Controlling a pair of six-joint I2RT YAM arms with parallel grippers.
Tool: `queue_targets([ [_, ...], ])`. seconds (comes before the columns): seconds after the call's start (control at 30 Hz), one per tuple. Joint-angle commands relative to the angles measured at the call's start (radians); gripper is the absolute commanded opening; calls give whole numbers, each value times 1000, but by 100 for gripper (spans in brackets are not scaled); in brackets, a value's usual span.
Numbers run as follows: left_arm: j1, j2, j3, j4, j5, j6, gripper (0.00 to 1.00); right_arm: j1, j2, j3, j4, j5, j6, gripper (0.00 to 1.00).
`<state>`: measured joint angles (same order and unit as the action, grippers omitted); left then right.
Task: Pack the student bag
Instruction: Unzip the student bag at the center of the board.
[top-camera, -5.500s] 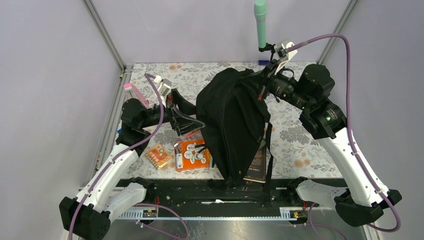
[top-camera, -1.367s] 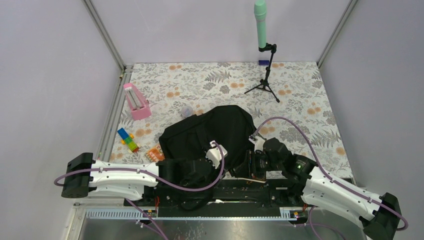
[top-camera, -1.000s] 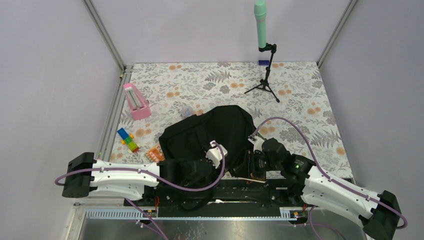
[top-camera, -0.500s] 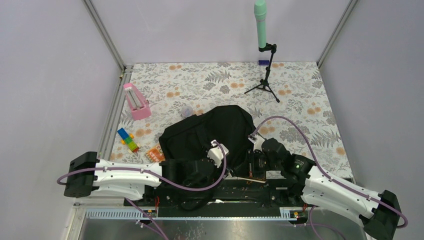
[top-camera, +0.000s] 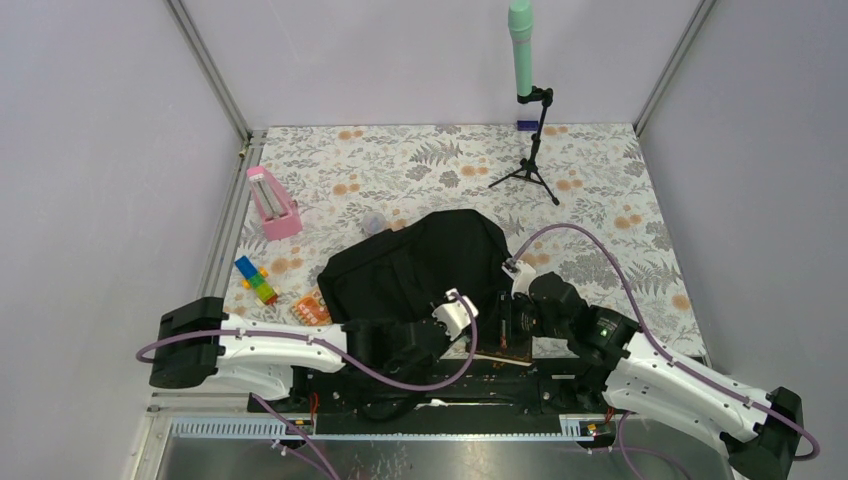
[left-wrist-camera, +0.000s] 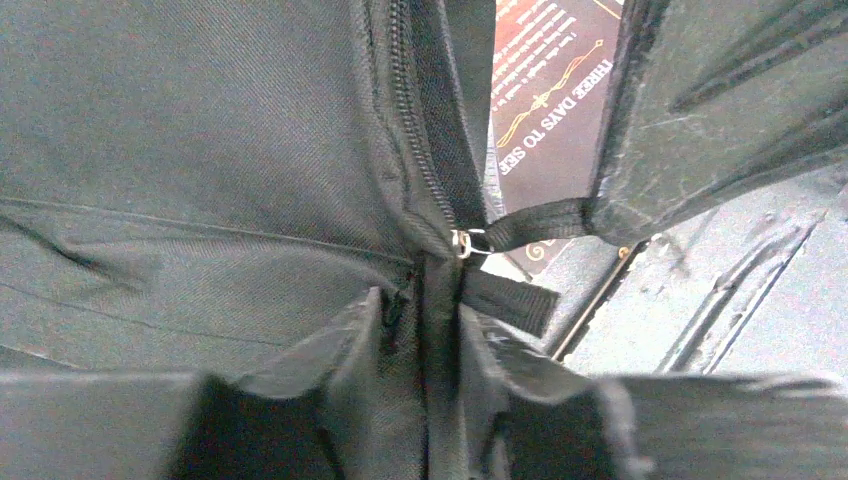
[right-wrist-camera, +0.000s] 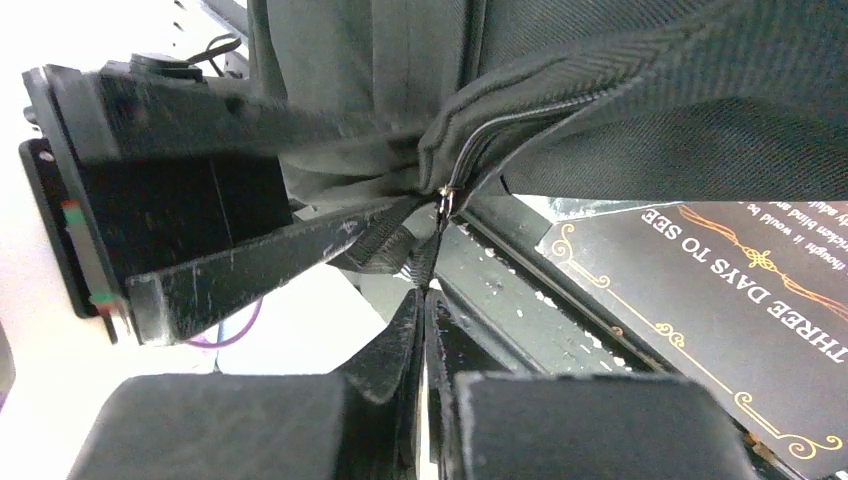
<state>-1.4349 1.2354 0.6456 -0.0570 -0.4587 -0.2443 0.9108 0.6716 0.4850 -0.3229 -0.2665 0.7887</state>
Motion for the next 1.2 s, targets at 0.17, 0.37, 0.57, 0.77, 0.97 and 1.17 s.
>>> queue_targets([
  [0.17, -7, 52, 41, 52, -37, 23, 0, 8, -7, 95, -46, 148, -65, 0],
  [0.37, -7, 41, 27, 53, -21, 10, 0, 8, 46, 187, -101, 339, -129, 0],
  [0.57, -7, 27, 13, 52, -19, -2, 0, 8, 89, 243, -115, 398, -180, 0],
  [0.77, -7, 19, 5, 52, -21, -19, 0, 8, 94, 261, -149, 483, -177, 0],
  [0.97, -7, 13, -11, 52, -19, -26, 0, 8, 86, 289, -153, 541, -195, 0],
  [1.17, -7, 3, -21, 52, -22, -31, 0, 6, 112, 345, -174, 617, -203, 0],
])
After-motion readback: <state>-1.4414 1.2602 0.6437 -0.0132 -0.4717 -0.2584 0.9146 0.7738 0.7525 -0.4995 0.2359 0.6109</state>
